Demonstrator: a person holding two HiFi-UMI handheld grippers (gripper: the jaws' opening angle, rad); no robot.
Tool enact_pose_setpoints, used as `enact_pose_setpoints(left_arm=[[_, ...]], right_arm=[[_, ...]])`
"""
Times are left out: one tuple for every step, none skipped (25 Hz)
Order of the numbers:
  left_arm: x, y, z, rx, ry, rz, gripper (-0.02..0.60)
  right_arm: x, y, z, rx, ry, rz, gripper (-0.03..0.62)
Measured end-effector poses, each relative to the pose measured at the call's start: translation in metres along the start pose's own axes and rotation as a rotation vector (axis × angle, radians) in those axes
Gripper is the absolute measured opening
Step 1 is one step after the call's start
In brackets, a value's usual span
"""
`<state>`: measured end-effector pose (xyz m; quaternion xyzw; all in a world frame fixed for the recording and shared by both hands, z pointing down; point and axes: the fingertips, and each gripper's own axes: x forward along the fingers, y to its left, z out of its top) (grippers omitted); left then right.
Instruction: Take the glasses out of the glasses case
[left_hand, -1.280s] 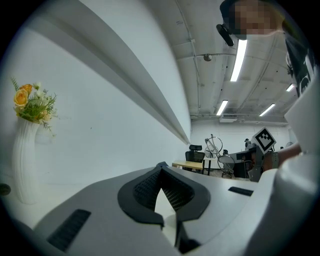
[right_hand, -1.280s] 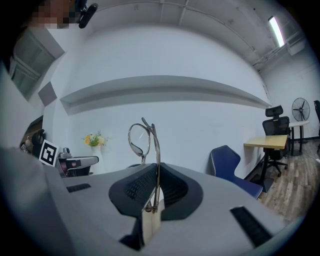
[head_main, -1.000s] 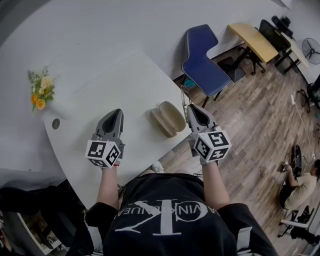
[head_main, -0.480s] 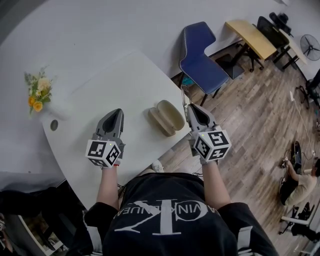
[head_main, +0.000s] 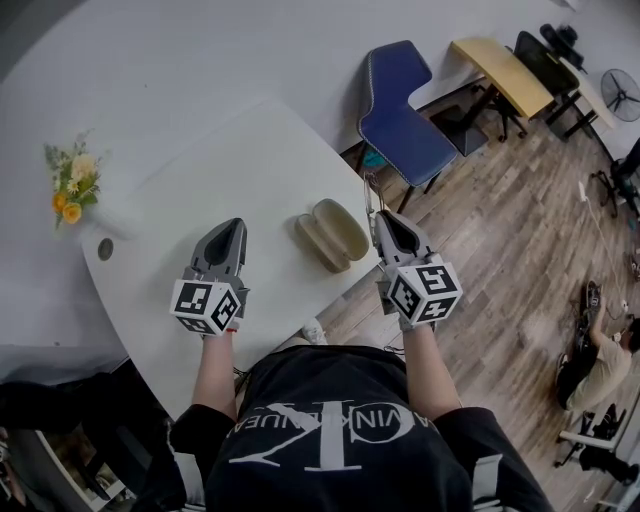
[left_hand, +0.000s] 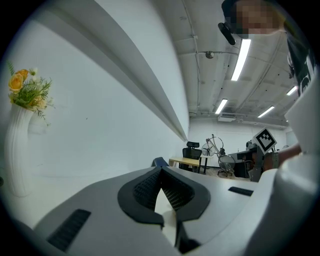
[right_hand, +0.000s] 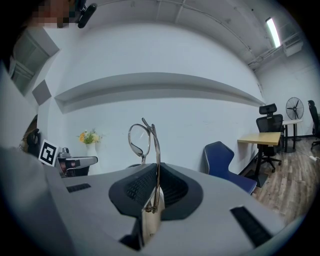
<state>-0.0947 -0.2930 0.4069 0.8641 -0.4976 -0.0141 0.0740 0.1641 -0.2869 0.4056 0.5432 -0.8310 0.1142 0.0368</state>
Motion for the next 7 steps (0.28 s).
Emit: enact_pose_setpoints(left_arm=[[0.0007, -0.0004, -0.0008, -0.001, 0.001, -0.002, 0.014], [0.0012, -0.0008, -0.0015, -0.001, 0.002, -0.004, 0.014], [0.0015, -0.0010, -0.0021, -0.002, 0.003, -0.004, 0.014], [0.0017, -0.0013, -0.0027, -0.002, 0.004, -0.004, 0.014], [0.0018, -0.0016, -0.0033, -0.003, 0.004, -0.003, 0.014], [0.0021, -0.0019, -0.0038, -0.003, 0.005, -0.003, 0.014], [0.0023, -0.0022, -0.0044, -0.004, 0.006, -0.002, 0.014]], right_arm=[[0.0000, -0.0006, -0.0009, 0.003, 0.001, -0.001, 0.037], [0.0001, -0.0012, -0.0019, 0.007, 0.002, -0.002, 0.037], [0.0001, -0.0017, -0.0031, 0.011, 0.003, -0.002, 0.037], [-0.0002, -0.0022, -0.0044, 0.014, 0.006, -0.002, 0.037], [-0.0006, -0.0028, -0.0057, 0.017, 0.008, -0.003, 0.037], [-0.0011, -0.0036, -0.0069, 0.019, 0.010, -0.003, 0.037], [-0.0016, -0.0043, -0.0081, 0.022, 0.013, -0.004, 0.037]])
